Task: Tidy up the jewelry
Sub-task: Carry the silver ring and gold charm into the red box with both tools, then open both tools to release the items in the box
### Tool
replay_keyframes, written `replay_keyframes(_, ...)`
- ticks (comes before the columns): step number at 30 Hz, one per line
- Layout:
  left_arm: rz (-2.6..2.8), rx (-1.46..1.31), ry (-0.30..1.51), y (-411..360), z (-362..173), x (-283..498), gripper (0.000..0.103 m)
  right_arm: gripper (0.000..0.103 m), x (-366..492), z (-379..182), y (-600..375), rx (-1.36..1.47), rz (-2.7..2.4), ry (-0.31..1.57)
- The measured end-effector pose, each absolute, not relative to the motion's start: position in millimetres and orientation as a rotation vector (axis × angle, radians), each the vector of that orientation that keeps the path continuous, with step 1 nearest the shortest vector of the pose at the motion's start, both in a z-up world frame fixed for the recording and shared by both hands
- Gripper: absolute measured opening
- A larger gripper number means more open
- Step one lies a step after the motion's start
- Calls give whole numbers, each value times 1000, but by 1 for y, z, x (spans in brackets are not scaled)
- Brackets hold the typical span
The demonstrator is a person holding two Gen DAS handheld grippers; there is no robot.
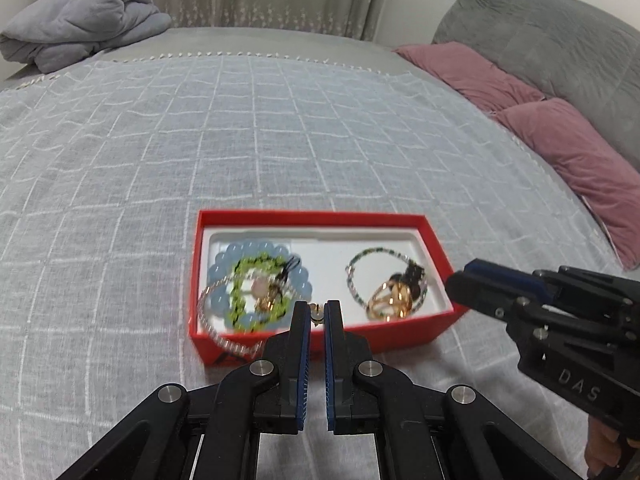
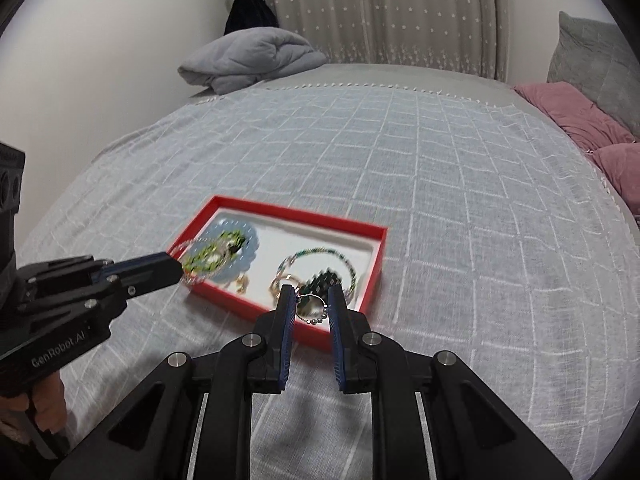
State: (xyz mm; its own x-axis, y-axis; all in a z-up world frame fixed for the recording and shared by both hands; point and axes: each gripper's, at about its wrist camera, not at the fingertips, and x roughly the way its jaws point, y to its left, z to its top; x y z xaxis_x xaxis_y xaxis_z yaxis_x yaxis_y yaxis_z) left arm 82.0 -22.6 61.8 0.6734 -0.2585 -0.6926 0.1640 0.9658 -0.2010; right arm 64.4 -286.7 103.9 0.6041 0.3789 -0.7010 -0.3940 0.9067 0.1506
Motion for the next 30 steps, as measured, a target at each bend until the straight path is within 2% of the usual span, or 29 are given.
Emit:
replay_keyframes(23,-315,-258,874,-33,24,148,1,18,117,85,-296,41,483,857)
replay_keyframes(28,-320,-247,880,-35,26,146,3,18,120,81,-292,31,488,865)
replay_keyframes(30,-316,-227,878,-36,28,142,8,18,121,80,-292,32,490,868)
